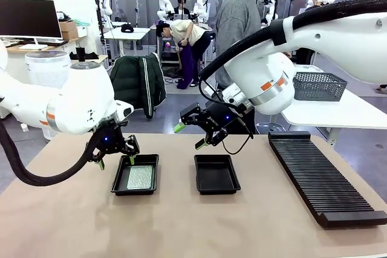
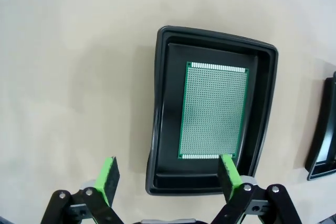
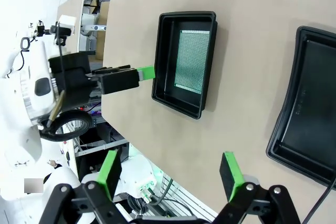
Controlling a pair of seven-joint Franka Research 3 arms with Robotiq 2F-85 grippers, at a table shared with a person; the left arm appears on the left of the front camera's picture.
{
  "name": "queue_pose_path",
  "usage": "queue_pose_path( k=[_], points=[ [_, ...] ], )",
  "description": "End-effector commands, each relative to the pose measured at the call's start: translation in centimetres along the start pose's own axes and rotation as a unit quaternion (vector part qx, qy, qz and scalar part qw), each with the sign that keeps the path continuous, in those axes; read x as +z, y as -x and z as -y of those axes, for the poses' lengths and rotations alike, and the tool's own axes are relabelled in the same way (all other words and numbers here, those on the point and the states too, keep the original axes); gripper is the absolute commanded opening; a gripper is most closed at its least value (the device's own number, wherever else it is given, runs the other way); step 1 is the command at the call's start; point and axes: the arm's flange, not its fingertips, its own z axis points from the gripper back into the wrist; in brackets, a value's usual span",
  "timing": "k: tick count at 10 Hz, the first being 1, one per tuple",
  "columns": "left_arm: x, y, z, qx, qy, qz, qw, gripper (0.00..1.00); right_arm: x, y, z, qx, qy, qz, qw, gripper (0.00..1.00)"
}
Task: Inspect and transfer BCBs to ESD trays.
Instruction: Pick up the ESD tray and place it on the left side of the table.
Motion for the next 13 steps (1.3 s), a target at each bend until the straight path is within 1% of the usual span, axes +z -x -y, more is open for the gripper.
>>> queue_pose_path(
  k=[1,3,5,7,9,11,13],
  points=[
    [-1.1,-1.0,0.6,-0.018,-0.015,0.018,1.000,1.00,0.0,0.0,0.0,-0.005,0.001,0.002,1.000,1.00],
    [-1.9,-1.6,0.8,-0.041,-0.007,0.006,0.999,1.00,0.0,0.0,0.0,-0.005,0.001,0.002,1.000,1.00],
    [-2.8,-2.0,0.5,-0.051,-0.012,-0.005,0.999,1.00,0.0,0.0,0.0,-0.005,0.001,0.002,1.000,1.00],
    [-3.6,-2.6,0.2,-0.061,-0.030,0.004,0.998,1.00,0.0,0.0,0.0,-0.005,0.001,0.002,1.000,1.00],
    [-4.5,-2.8,0.0,-0.073,-0.024,-0.001,0.997,1.00,0.0,0.0,0.0,-0.005,0.001,0.002,1.000,1.00],
    [-5.2,-2.9,0.0,-0.075,-0.020,-0.013,0.997,0.94,0.0,0.0,0.0,-0.005,0.001,0.002,1.000,1.00],
    [-5.4,-3.0,-0.1,-0.078,-0.013,-0.014,0.997,0.83,0.0,0.0,0.0,-0.005,0.001,0.002,1.000,1.00]
  ],
)
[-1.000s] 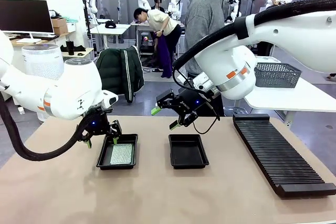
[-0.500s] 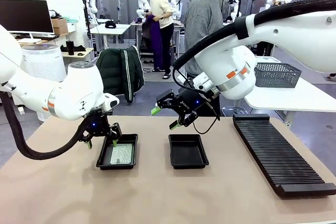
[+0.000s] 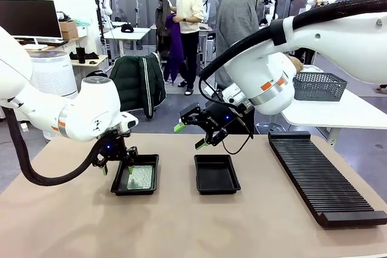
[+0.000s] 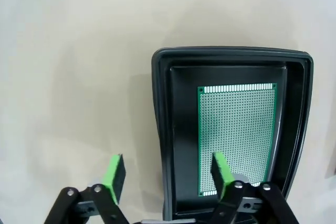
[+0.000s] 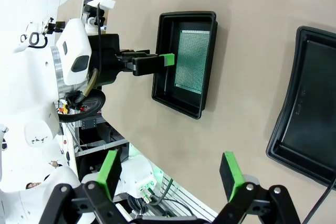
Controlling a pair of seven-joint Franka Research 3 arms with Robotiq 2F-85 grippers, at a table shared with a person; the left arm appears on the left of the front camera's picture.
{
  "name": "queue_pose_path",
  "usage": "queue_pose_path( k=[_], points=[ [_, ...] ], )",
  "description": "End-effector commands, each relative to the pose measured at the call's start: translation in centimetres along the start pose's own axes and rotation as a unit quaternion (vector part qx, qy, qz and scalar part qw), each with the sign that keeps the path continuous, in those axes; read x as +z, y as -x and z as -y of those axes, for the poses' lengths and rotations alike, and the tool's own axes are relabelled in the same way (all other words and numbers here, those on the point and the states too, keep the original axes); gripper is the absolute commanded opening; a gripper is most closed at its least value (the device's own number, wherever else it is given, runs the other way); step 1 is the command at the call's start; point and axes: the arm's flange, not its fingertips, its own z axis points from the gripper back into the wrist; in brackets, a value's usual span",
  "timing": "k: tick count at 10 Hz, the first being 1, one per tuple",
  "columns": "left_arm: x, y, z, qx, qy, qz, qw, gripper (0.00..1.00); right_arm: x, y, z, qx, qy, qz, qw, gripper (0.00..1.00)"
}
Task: Inspect and transfer BCBs to ESD trays.
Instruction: Pick up the ESD tray and place it on the left side of the table.
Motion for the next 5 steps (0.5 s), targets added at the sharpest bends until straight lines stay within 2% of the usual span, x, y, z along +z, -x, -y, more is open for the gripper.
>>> queue_pose_path(
  k=[1,5],
  points=[
    [-0.18,-0.46,0.01,-0.010,0.008,0.013,1.000,0.76,-0.02,0.03,-0.01,-0.005,0.001,0.002,1.000,1.00],
    [-0.61,-0.64,0.00,-0.007,0.010,0.007,1.000,0.48,-0.02,0.03,-0.01,-0.005,0.001,0.002,1.000,1.00]
  ],
)
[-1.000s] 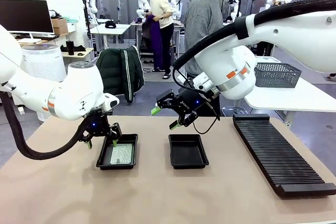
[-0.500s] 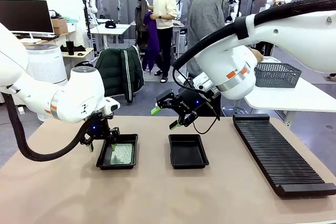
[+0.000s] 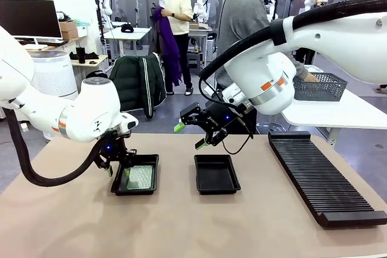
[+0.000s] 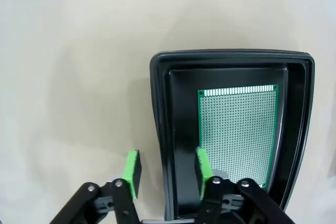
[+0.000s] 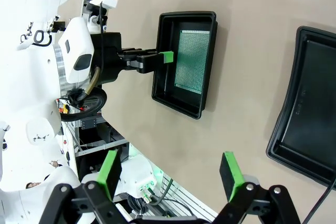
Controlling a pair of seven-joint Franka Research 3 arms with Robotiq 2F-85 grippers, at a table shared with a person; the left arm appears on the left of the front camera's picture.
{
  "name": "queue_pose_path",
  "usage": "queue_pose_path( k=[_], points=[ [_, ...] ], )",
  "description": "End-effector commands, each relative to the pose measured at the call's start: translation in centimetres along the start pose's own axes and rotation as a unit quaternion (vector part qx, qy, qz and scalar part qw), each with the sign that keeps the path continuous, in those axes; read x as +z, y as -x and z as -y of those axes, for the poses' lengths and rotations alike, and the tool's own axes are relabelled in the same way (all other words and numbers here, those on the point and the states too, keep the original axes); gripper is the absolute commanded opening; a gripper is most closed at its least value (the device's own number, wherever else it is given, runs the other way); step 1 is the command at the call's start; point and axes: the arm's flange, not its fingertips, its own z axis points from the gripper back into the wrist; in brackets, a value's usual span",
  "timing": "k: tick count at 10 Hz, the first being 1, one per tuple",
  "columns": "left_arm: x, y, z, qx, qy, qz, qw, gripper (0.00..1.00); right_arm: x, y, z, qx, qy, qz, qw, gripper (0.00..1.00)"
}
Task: Inspect and transfer BCBs to ESD trays.
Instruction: Pick up the ESD tray and place it on the left side of the table.
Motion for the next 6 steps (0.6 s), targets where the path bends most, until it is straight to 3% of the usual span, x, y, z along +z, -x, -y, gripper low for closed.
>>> queue_pose_path(
  k=[1,6],
  points=[
    [0.02,-0.34,0.00,0.008,0.005,0.004,1.000,0.41,-0.02,0.03,-0.01,-0.005,0.001,0.002,1.000,1.00],
    [0.05,-0.32,-0.05,0.008,0.009,0.004,1.000,0.02,-0.02,0.03,-0.01,-0.005,0.001,0.002,1.000,1.00]
  ],
)
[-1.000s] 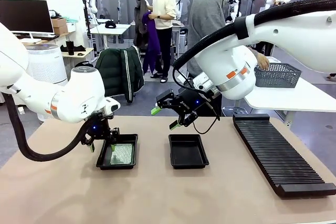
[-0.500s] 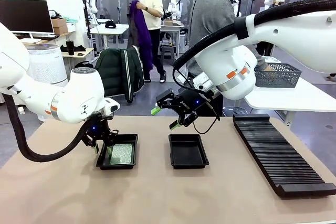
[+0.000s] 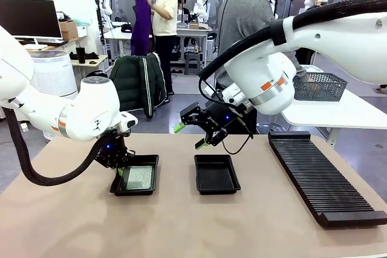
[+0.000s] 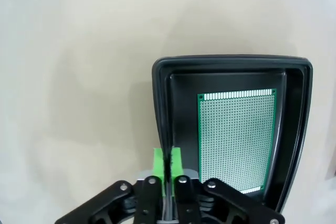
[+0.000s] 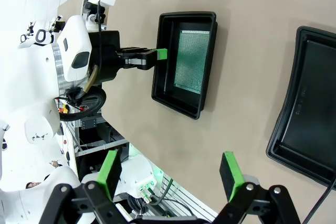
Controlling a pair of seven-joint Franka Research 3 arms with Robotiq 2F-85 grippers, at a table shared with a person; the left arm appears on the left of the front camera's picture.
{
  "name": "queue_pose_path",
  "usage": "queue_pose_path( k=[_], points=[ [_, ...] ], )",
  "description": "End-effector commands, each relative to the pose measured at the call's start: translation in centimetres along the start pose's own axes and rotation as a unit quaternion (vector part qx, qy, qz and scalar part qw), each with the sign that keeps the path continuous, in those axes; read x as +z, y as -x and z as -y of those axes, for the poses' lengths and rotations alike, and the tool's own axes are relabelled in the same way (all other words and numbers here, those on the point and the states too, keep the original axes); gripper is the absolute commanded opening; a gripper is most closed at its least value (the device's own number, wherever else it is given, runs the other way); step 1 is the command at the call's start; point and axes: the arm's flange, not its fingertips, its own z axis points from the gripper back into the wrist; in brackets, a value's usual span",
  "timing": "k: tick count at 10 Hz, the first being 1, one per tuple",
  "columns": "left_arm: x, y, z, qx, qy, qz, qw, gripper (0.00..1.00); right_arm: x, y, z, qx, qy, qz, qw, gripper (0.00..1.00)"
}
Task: Inspect and transfer BCBs to ESD trays.
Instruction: Pick up the ESD tray and place it on the left side of the table.
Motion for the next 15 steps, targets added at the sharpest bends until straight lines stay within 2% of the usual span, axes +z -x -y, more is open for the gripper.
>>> queue_pose_path(
  k=[1,6,11,15],
  points=[
    [-0.2,-0.1,0.0,0.005,0.008,0.000,1.000,0.00,0.0,0.0,0.0,-0.005,0.001,0.002,1.000,1.00],
    [0.5,0.4,-1.8,0.016,0.014,0.013,1.000,0.00,0.0,0.0,0.0,-0.005,0.001,0.002,1.000,1.00],
    [0.9,1.4,-7.8,0.016,0.017,0.019,1.000,0.00,0.0,0.0,0.0,-0.005,0.001,0.002,1.000,1.00],
    [1.7,2.6,-15.0,0.028,0.018,0.024,0.999,0.00,0.0,0.0,0.0,-0.005,0.001,0.002,1.000,1.00]
  ],
)
